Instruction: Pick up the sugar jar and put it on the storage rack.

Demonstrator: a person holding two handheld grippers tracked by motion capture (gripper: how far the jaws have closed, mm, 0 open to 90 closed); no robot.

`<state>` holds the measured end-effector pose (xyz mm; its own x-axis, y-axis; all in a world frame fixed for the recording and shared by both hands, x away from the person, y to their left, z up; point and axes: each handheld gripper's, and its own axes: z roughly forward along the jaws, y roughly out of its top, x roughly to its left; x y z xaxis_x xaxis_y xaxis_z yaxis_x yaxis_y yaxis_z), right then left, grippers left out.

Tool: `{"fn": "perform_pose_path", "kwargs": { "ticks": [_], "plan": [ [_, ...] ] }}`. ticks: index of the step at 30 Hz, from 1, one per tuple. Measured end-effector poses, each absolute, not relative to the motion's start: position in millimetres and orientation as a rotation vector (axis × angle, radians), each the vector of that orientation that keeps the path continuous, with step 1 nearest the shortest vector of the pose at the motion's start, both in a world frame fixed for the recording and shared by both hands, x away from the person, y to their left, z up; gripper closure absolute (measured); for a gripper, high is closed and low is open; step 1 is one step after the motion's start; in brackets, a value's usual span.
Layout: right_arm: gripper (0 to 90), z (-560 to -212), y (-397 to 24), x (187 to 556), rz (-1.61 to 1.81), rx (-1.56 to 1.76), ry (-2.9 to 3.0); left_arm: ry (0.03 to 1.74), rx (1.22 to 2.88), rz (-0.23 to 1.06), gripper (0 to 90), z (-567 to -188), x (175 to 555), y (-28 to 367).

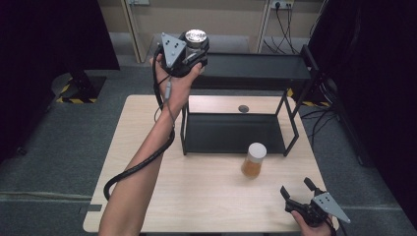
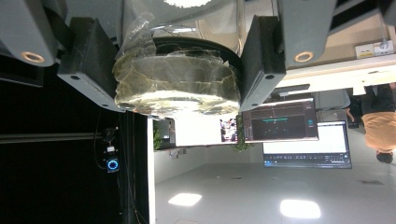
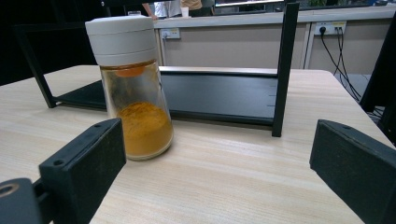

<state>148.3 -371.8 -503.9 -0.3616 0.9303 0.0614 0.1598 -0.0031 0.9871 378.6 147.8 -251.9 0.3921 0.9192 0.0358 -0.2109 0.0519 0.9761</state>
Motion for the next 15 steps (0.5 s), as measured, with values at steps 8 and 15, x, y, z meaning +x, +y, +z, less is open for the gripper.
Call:
{"fn": "perform_pose_path", "kwargs": {
  "ticks": [8, 15],
  "plan": [
    [3.9, -503.9, -372.3, 148.5, 1.431, 1.149, 1.592, 0.774, 1.222, 1.009, 34.9, -250.8, 390.1, 144.0],
    [3.9, -504.1, -372.8, 148.6, 1.435, 1.147, 1.593, 0.777, 1.224, 0.992, 34.9, -253.8, 400.7, 144.9]
  ]
}}
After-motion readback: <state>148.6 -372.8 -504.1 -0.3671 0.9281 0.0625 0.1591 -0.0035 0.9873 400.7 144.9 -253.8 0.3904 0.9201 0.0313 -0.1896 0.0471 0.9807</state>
